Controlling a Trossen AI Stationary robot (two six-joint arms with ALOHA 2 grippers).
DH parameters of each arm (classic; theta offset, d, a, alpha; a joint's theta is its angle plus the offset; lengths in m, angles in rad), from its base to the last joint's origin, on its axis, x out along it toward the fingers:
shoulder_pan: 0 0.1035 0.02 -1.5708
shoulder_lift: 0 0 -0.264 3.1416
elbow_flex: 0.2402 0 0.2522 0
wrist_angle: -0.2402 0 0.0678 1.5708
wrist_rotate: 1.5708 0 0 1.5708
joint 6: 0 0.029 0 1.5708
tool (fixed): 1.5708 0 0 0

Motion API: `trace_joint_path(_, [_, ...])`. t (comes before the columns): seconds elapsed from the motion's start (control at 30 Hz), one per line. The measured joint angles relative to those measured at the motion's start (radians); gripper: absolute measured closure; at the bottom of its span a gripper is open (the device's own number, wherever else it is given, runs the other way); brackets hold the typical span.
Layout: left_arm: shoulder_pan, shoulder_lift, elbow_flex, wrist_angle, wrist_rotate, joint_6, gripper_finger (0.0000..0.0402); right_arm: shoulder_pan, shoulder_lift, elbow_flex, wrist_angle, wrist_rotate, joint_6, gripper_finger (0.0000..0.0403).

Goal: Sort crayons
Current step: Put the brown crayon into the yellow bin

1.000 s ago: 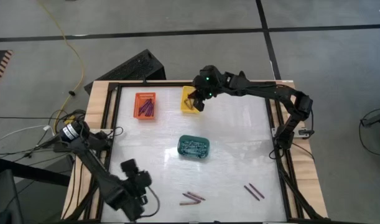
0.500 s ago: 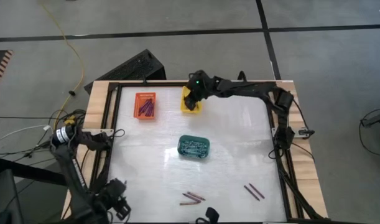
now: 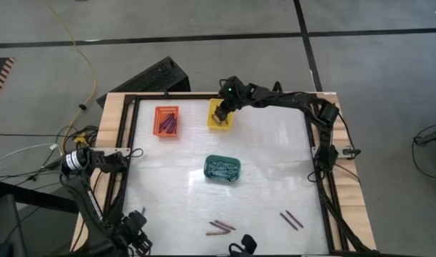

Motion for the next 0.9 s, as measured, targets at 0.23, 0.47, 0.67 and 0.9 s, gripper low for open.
trace_joint_path(0.23, [0.005,0.002,-0.050,0.030,0.097,-0.032,0.0196,0.002,0.000,0.000,-0.056,-0.001,0.011,0.0378])
trace_joint_path(0.47, [0.033,0.004,-0.081,0.043,0.085,-0.039,0.0196,0.000,0.000,0.000,-0.095,0.000,-0.013,0.0322])
trace_joint_path(0.67, [0.043,0.005,-0.154,0.086,0.082,-0.041,0.0196,0.001,-0.001,0.000,-0.095,-0.030,-0.025,0.0259])
trace_joint_path(0.9, [0.048,-0.017,-0.260,0.213,0.067,-0.039,0.0196,0.008,-0.001,0.000,-0.092,-0.053,-0.052,0.0215])
